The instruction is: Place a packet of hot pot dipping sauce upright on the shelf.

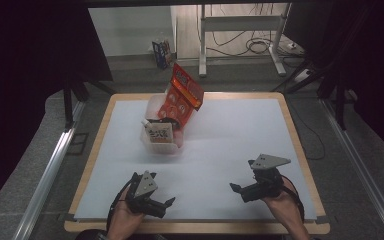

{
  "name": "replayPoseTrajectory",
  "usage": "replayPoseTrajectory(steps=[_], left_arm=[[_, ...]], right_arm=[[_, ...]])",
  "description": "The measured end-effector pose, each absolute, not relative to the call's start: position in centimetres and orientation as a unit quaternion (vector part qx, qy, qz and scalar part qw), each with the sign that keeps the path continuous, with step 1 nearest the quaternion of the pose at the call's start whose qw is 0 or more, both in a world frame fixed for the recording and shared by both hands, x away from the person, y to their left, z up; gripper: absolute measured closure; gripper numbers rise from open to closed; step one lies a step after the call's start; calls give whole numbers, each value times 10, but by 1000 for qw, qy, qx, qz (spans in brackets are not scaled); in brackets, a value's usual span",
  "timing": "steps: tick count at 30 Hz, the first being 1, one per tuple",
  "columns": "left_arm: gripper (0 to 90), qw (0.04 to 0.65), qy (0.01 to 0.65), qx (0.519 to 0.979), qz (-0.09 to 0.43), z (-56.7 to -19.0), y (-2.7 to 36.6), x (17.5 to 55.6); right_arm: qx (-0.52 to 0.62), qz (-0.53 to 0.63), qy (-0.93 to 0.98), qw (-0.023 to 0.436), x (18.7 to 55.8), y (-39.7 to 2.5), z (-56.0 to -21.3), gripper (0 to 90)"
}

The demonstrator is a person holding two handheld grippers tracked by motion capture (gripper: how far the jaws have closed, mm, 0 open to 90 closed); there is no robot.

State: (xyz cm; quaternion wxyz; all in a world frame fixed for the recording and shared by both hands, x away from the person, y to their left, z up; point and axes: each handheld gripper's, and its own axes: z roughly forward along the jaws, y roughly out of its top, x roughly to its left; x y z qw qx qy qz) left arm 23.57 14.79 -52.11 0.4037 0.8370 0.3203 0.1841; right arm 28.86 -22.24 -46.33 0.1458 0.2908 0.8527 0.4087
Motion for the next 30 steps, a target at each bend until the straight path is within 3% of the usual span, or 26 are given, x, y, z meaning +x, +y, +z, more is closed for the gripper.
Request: replayPoseTrajectory(steps=[30], left_arm=[[0,397,319,841,183,-522,147,236]], right_arm=[[335,396,837,174,272,-270,-470,0]])
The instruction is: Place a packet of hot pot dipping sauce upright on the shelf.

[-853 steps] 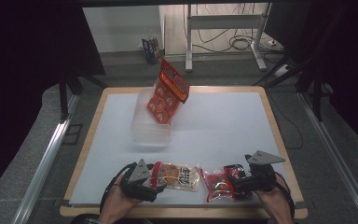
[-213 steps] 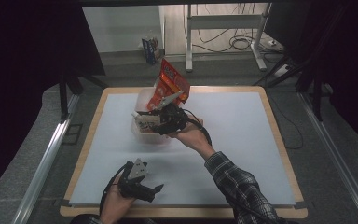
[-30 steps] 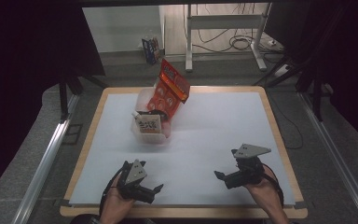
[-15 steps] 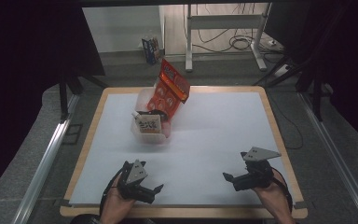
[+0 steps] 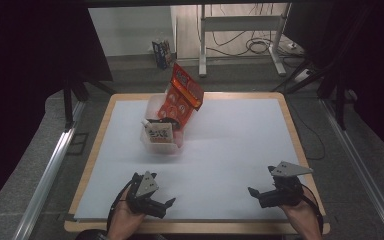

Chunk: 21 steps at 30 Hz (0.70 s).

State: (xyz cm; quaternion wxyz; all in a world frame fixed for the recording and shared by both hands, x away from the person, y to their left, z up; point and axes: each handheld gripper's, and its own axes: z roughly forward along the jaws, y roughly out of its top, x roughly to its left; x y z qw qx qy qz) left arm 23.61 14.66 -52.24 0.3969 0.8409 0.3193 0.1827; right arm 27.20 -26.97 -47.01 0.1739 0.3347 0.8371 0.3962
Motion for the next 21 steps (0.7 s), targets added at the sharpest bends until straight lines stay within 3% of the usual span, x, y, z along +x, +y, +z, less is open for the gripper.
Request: replayPoseTrajectory(steps=[21], left_arm=[[0,394,319,843,181,-523,145,236]], right_arm=[[370,385,821,204,258,-307,-471,0]])
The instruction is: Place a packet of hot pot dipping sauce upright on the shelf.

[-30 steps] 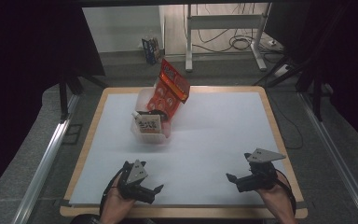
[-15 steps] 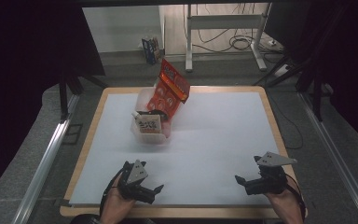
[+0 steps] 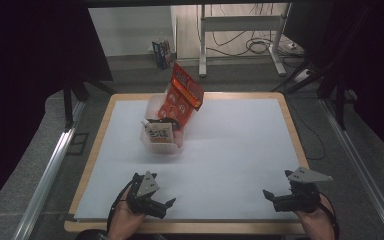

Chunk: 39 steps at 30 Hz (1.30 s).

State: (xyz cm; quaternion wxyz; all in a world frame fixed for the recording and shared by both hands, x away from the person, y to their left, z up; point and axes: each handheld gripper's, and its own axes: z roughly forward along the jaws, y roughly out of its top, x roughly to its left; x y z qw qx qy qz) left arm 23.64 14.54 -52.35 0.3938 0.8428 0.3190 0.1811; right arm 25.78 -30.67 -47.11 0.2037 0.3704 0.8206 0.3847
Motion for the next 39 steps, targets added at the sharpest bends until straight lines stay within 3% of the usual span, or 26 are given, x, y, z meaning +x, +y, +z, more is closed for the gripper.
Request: replayPoseTrajectory(steps=[27,39], left_arm=[[0,391,319,844,180,-524,145,236],[0,388,318,847,178,-525,144,237]], right_arm=[[415,360,806,219,251,-338,-486,0],[416,340,819,202,255,-332,-498,0]])
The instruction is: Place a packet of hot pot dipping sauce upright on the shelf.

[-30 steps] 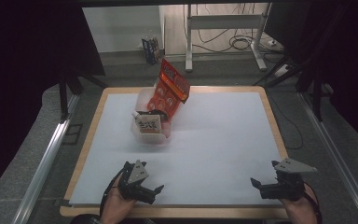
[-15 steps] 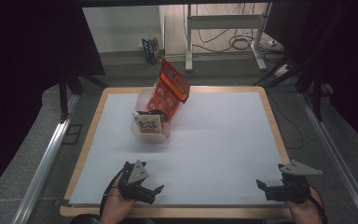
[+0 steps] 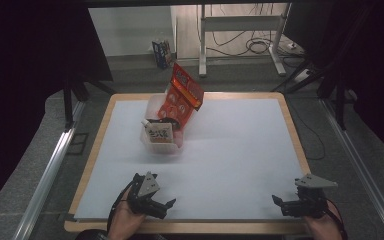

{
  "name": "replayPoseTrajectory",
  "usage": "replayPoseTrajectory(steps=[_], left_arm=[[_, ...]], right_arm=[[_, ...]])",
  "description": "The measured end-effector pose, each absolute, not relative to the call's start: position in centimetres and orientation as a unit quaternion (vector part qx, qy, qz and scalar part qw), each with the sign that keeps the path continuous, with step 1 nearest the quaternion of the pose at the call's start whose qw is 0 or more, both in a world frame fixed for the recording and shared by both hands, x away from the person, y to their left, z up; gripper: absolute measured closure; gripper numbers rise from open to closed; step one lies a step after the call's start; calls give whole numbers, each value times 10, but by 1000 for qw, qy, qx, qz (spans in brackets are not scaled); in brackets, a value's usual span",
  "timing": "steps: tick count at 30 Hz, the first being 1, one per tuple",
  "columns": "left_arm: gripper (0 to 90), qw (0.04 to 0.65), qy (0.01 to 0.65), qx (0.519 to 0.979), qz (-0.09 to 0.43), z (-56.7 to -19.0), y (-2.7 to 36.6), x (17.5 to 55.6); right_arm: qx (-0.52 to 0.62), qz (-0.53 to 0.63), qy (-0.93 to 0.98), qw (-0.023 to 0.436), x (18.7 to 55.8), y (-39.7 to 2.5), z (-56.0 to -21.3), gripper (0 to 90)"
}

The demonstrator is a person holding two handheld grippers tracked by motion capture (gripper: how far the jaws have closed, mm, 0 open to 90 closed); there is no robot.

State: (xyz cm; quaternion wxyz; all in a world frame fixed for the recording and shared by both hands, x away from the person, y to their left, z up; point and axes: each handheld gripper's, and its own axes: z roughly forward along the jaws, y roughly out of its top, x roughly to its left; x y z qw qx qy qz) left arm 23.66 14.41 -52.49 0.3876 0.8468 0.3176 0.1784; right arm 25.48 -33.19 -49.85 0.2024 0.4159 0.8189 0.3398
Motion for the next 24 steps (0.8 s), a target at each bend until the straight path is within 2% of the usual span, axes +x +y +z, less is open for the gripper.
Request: replayPoseTrajectory(steps=[15,24], left_arm=[[0,383,316,850,176,-526,143,237],[0,385,316,849,177,-526,143,237]], right_arm=[[413,317,838,163,259,-325,-514,0],[409,312,842,163,260,-324,-514,0]])
